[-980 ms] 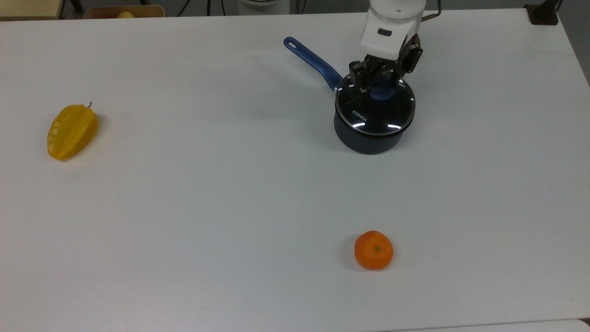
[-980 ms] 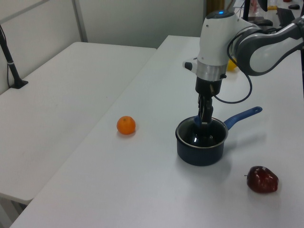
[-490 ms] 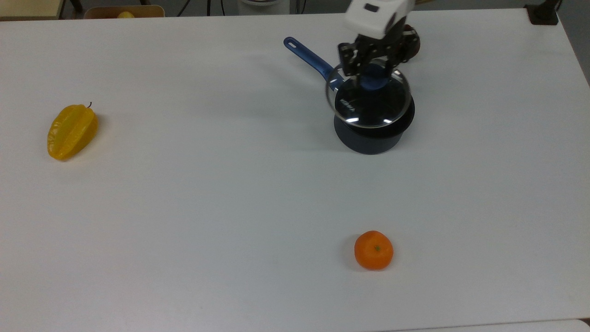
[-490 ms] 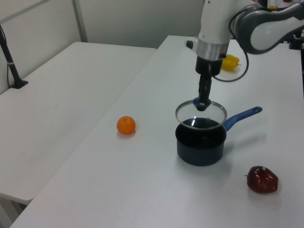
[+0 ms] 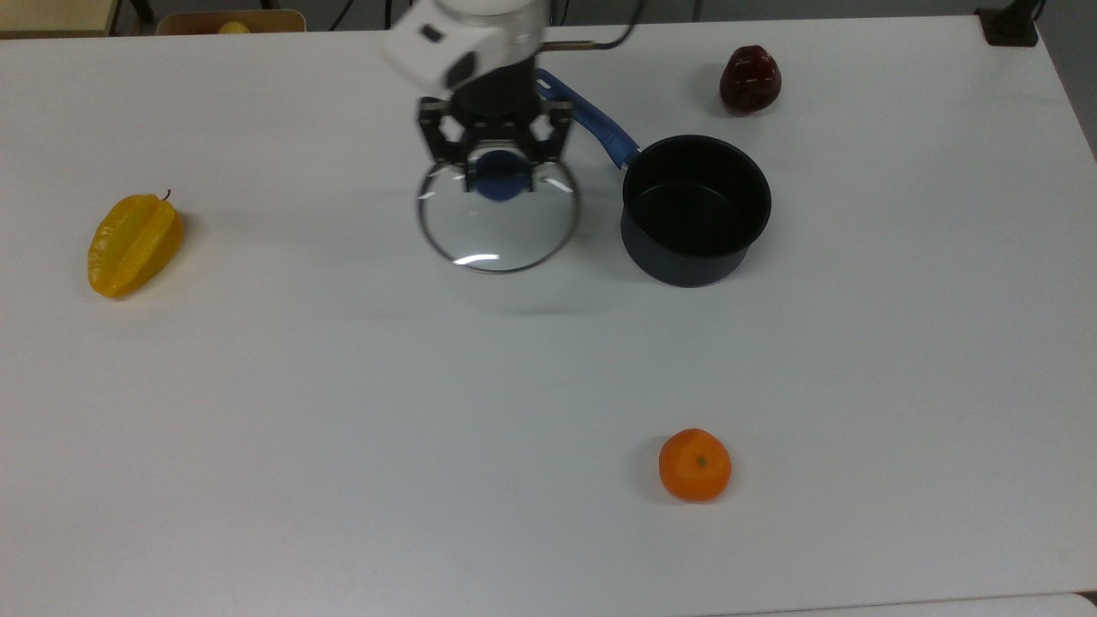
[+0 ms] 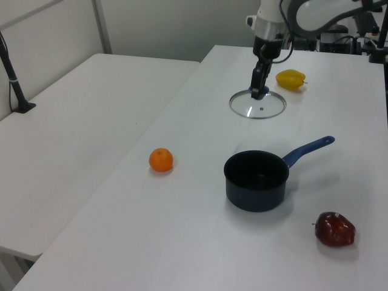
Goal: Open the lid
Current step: 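Lift the glass lid off the saucepan and carry it beside the pan, then lower the glass lid onto the table beside the saucepan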
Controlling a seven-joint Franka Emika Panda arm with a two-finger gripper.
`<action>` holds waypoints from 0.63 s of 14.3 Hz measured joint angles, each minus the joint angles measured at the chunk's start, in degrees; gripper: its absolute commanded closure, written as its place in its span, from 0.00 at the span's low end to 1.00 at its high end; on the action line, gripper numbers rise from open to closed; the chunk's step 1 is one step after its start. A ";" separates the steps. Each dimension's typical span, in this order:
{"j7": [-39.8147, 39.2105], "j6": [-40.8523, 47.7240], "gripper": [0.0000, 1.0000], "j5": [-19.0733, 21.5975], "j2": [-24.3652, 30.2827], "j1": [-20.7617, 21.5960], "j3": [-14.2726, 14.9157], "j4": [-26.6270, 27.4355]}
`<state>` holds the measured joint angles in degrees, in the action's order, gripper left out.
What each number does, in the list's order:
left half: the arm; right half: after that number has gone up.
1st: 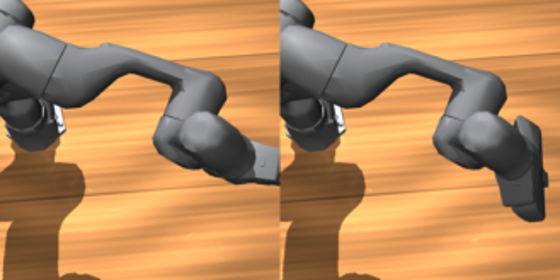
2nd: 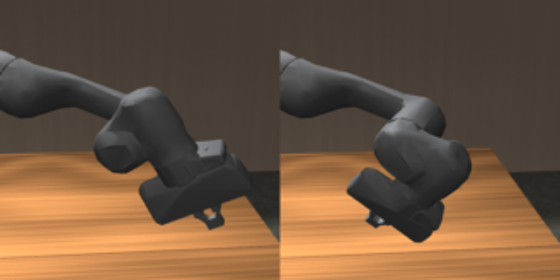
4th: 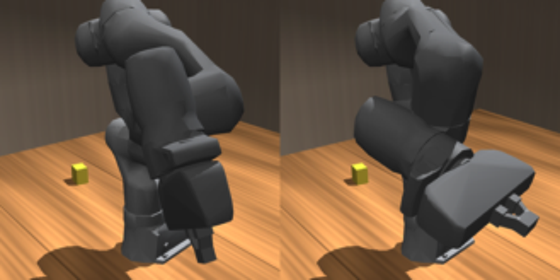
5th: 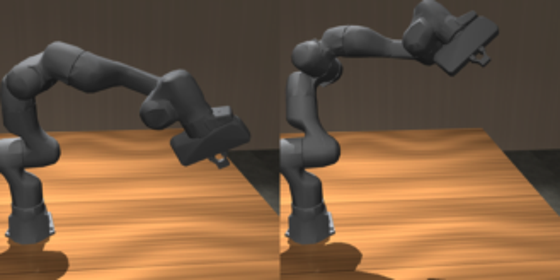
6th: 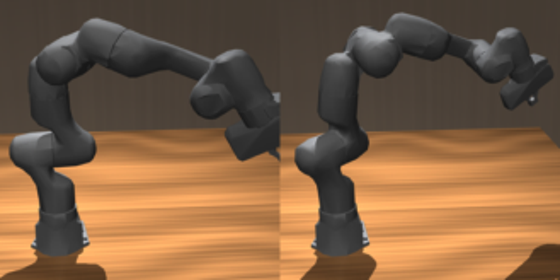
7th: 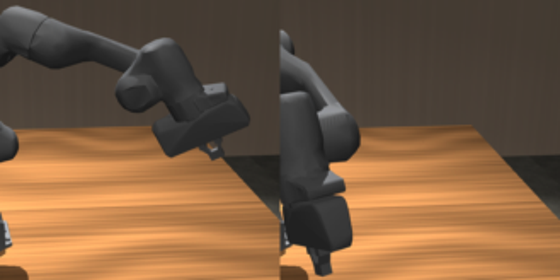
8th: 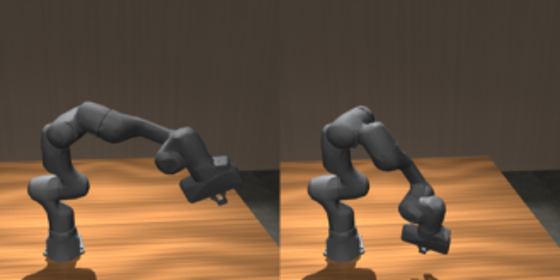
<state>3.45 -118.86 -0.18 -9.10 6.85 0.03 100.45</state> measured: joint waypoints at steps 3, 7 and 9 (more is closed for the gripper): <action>-1.91 0.37 0.66 0.00 -0.06 -5.92 0.02 0.59; -2.16 0.71 0.66 -0.19 -0.98 -9.91 0.00 4.30; -2.16 -1.22 0.64 -0.28 -2.83 -10.27 -0.14 5.72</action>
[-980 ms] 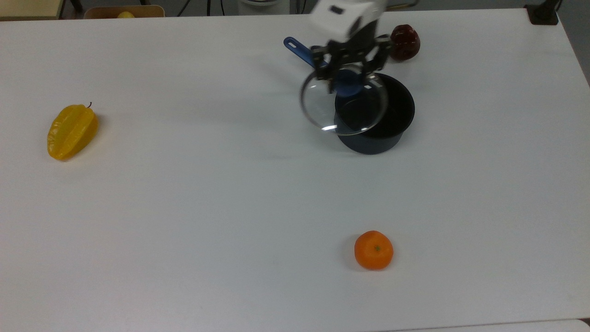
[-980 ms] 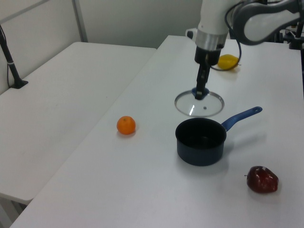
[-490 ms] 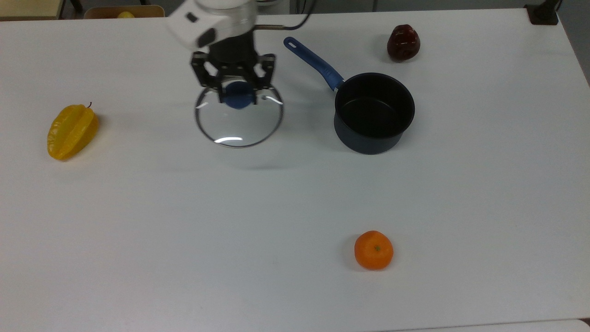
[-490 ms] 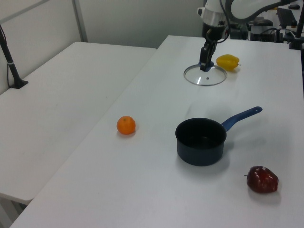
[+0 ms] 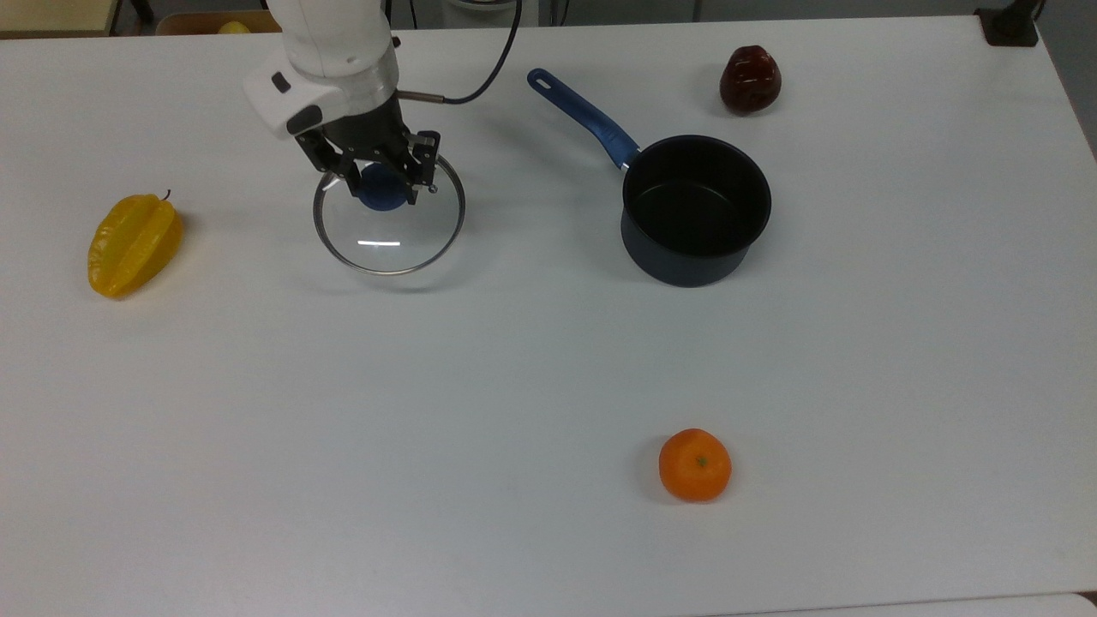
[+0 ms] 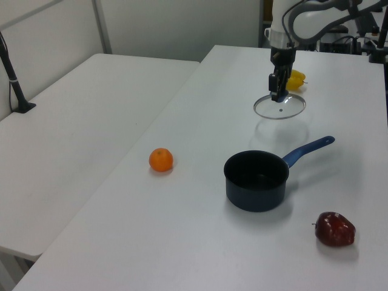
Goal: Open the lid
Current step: 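Lower the glass lid onto the table beside the saucepan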
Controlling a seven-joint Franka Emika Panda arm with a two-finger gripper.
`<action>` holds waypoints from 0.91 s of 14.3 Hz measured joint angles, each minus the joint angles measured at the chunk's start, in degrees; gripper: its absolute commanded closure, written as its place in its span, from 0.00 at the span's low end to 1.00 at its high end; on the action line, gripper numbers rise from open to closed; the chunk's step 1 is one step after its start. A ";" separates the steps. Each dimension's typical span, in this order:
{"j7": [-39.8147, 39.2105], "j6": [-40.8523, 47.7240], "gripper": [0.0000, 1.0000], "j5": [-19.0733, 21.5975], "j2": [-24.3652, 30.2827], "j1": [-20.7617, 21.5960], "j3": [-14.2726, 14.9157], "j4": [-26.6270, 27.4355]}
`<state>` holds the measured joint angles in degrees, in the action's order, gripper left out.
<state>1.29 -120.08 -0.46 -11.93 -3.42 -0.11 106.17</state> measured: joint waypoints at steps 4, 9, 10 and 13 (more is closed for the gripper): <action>0.00 -3.50 0.64 -0.02 -3.85 0.02 -0.31 0.75; 0.00 -5.26 0.44 -0.03 -6.00 0.02 -0.33 0.71; 0.00 -5.26 0.44 -0.03 -6.00 0.02 -0.33 0.70; 0.00 -5.26 0.41 -0.03 -6.07 0.02 -0.34 0.70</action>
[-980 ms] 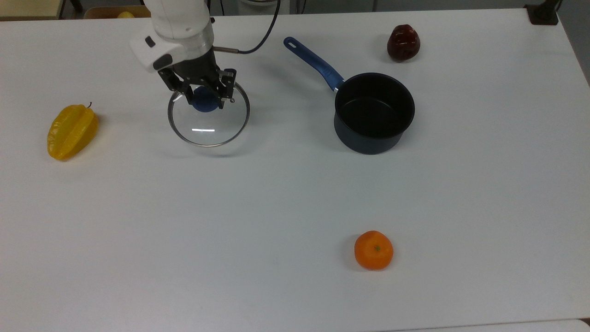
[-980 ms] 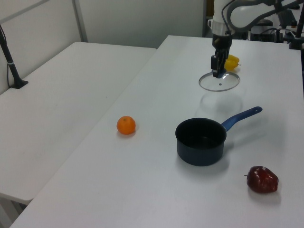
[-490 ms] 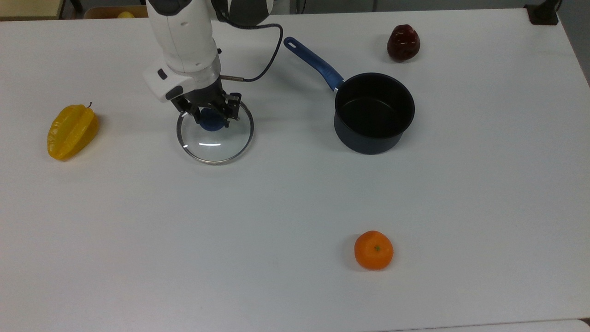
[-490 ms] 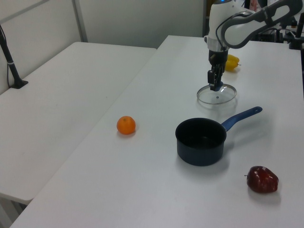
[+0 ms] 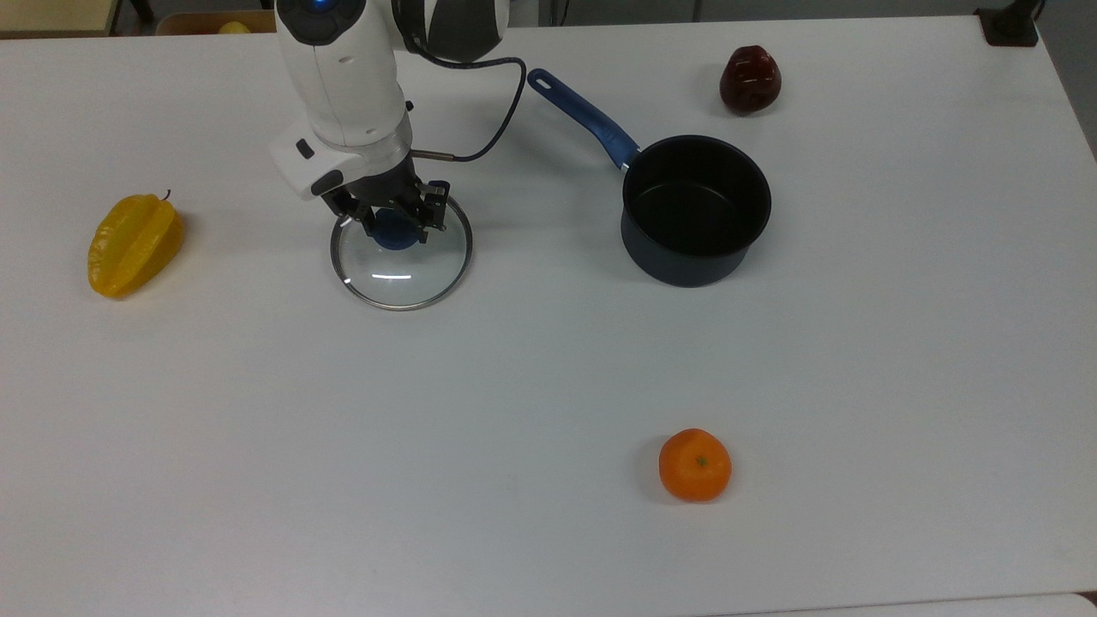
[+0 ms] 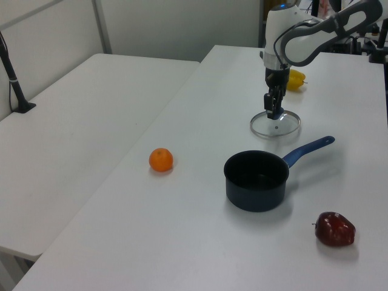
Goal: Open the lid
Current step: 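Lower the glass lid onto the table beside the saucepan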
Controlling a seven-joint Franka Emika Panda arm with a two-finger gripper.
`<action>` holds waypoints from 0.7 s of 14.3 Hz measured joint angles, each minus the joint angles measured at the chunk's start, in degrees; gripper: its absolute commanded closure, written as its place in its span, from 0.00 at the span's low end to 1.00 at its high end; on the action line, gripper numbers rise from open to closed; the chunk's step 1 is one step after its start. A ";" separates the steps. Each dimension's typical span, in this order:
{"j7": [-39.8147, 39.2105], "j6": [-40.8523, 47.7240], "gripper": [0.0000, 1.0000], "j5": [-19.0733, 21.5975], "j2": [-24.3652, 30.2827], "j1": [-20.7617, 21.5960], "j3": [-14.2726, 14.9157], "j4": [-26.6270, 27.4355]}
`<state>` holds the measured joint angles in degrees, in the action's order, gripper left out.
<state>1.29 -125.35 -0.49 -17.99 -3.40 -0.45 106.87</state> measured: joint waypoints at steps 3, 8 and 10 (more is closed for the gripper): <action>0.00 0.24 0.37 0.00 -0.11 0.01 -0.02 0.03; 0.00 1.99 0.00 -0.04 -0.41 0.12 -0.10 -0.01; 0.01 2.09 0.00 -0.04 -0.41 0.14 -0.11 -0.02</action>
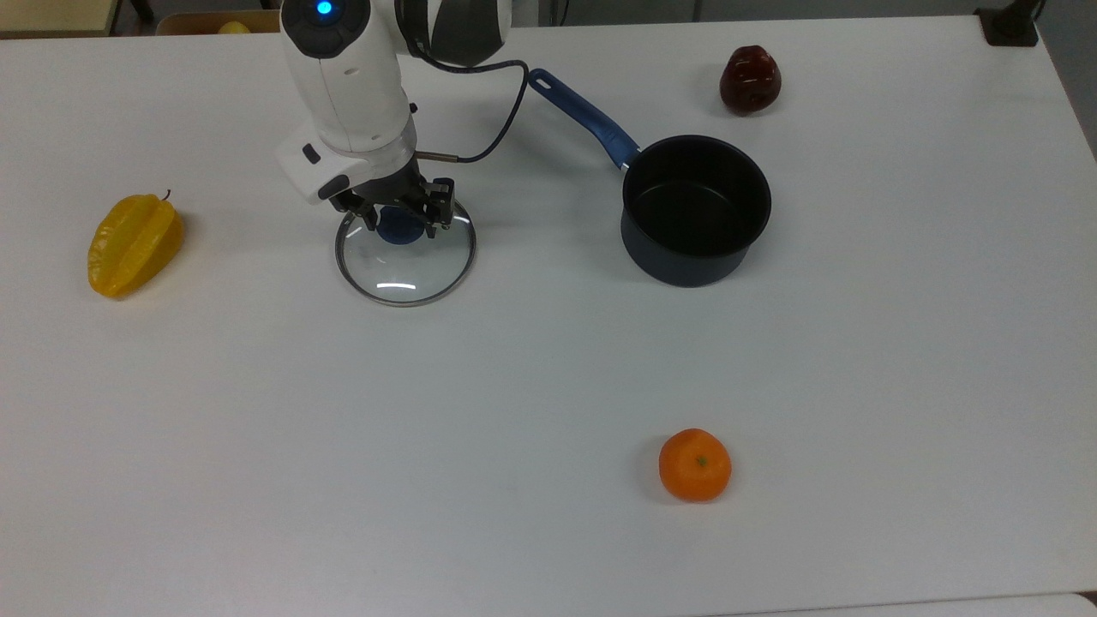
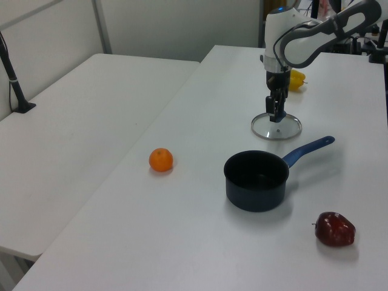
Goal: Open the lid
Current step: 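Lower the glass lid onto the table beside the saucepan, then open the gripper and raise it away from the lid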
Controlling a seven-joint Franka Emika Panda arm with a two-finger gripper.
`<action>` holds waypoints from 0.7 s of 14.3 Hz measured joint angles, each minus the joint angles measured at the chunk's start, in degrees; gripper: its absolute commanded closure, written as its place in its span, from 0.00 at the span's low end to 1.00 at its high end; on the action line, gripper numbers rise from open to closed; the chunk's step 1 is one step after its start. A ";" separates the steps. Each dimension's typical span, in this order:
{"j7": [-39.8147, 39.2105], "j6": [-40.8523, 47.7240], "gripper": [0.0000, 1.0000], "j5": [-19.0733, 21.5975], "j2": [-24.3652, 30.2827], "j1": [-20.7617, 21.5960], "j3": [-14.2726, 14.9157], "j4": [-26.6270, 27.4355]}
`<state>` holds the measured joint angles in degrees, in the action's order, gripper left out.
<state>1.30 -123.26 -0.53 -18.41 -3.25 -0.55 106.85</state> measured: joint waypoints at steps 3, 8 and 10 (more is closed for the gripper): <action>0.00 0.80 0.00 0.00 0.16 0.01 -0.01 -1.06; 0.09 15.01 0.00 -2.26 4.75 0.89 -0.47 -9.02; 0.44 20.98 0.00 -2.60 8.67 2.45 -0.71 -10.56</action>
<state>1.74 -102.28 -3.13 -9.74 -0.80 -1.26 96.29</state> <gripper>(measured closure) 0.000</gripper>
